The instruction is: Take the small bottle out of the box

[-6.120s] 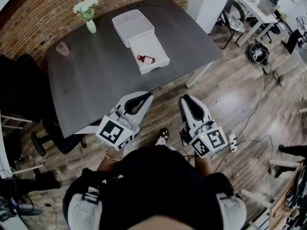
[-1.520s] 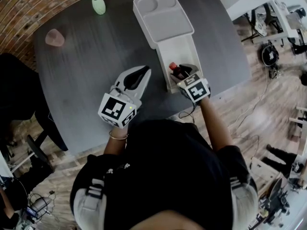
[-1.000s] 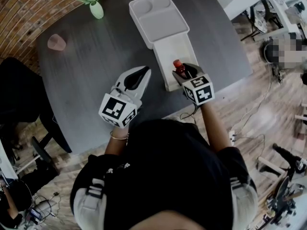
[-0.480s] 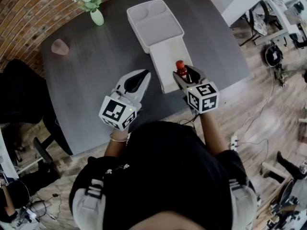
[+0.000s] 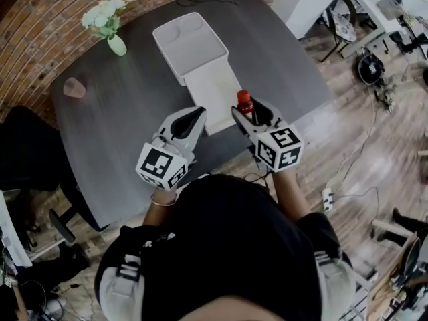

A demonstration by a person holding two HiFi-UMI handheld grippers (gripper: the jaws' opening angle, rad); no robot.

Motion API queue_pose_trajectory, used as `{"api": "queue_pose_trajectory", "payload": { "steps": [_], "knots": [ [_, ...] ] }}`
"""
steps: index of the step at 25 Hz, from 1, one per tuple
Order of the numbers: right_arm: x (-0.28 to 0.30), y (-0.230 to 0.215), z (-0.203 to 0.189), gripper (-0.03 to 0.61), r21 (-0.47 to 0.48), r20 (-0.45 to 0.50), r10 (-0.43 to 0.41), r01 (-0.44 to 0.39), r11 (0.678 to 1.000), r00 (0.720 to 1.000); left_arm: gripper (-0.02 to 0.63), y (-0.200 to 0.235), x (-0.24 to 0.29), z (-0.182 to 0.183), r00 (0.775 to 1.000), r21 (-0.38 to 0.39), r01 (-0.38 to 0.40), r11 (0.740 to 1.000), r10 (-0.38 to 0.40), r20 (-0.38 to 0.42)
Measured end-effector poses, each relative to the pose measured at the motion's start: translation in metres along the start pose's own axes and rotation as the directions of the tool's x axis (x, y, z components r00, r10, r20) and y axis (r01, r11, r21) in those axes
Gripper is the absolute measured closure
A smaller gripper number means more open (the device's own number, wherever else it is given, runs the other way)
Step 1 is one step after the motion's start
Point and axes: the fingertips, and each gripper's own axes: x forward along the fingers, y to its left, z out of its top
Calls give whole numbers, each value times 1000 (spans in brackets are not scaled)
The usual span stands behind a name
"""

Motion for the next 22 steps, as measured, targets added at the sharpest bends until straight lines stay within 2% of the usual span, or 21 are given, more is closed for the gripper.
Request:
{"api": "queue_pose_trajectory", "payload": {
  "steps": [10,22],
  "knots": [
    [-64,-15,19,356,48,121,-31,26,999,992,609,-53,26,14,998,34,64,997,-64,11],
    [-89,-15,23,356,39,169,-23,17,999,985,611,-79,27,12,998,49,66,997,-66,3]
  ]
}}
